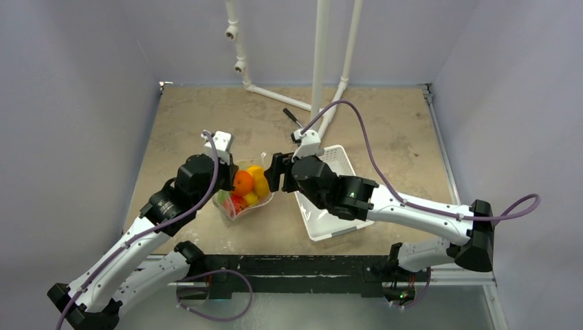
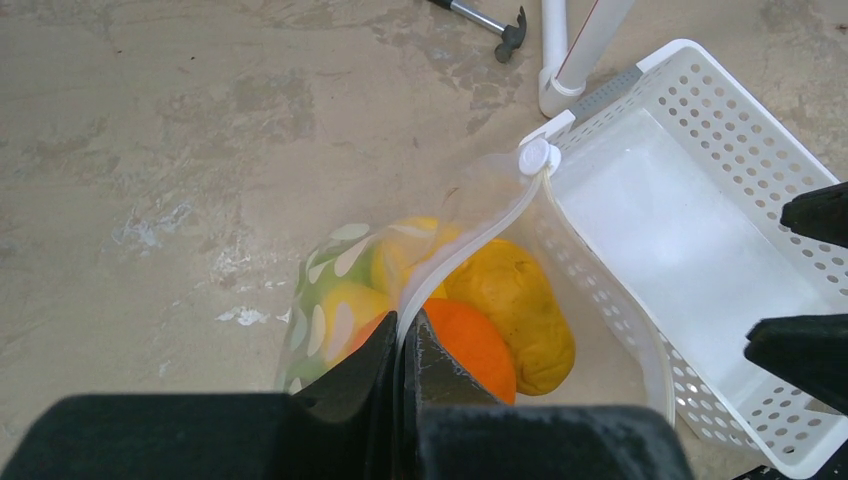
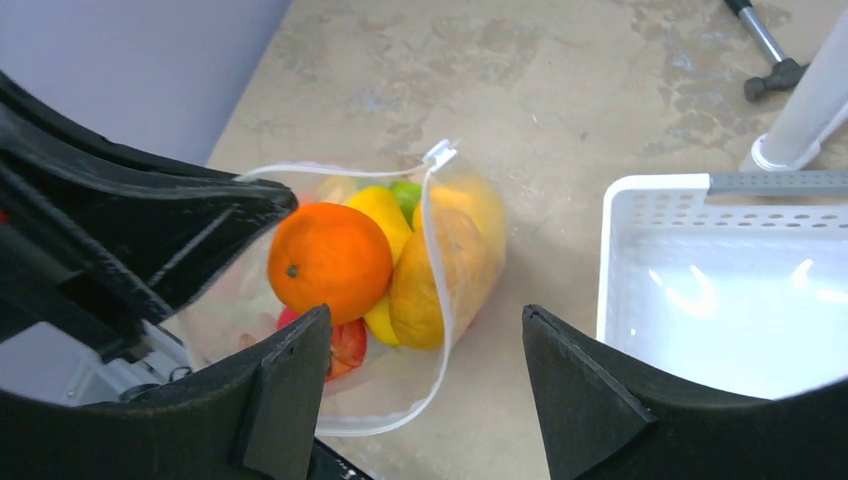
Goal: Place the food in the zip-top bag and seal the zipper
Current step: Adjust the zipper food storage bag at the center of the board.
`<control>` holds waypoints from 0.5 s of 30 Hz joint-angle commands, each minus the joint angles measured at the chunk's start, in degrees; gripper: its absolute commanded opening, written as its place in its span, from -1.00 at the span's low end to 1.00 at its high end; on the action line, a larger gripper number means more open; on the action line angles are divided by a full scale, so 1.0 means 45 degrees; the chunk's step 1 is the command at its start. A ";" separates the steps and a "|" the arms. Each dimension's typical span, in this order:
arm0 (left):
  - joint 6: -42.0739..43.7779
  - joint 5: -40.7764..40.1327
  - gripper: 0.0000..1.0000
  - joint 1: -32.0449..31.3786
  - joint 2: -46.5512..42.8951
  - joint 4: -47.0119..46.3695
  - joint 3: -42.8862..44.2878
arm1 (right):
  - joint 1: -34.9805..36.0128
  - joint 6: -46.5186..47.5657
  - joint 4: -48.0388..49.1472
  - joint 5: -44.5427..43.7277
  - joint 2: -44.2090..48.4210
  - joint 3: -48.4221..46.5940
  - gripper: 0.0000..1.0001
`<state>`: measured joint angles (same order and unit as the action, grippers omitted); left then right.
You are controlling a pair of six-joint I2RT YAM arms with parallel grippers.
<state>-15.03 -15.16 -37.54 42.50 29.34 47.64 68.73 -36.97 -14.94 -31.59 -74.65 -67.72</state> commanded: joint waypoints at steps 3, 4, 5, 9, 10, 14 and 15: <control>0.0349 0.0224 -1.00 -0.0019 -0.0265 -0.0644 -0.0044 | 0.0059 -0.0249 -0.0520 -0.0163 -0.0502 0.0012 0.34; 0.0351 0.0224 -1.00 -0.0020 -0.0265 -0.0642 -0.0047 | 0.0059 -0.0364 -0.0439 -0.0071 -0.0628 0.0045 0.32; 0.0351 0.0209 -1.00 -0.0027 -0.0265 -0.0643 -0.0057 | 0.0059 -0.0447 -0.0382 0.0021 -0.0780 0.0066 0.30; 0.0340 0.0165 -1.00 -0.0018 -0.0265 -0.0627 -0.0044 | 0.0059 -0.0715 -0.0318 0.0249 -0.1526 -0.0041 0.16; 0.0334 0.0165 -1.00 -0.0025 -0.0265 -0.0637 -0.0057 | 0.0059 -0.0745 -0.0290 0.0330 -0.1713 -0.0098 0.14; 0.0331 0.0147 -1.00 -0.0023 -0.0282 -0.0625 -0.0059 | 0.0059 -0.0968 -0.0406 0.0381 -0.2305 -0.0236 0.03; 0.0326 0.0146 -1.00 -0.0033 -0.0284 -0.0627 -0.0059 | 0.0069 -0.1008 -0.0420 0.0380 -0.2389 -0.0269 -0.05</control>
<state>-14.04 -14.98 -37.54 41.95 29.30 47.33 68.73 -39.48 -16.80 -30.22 -84.62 -67.66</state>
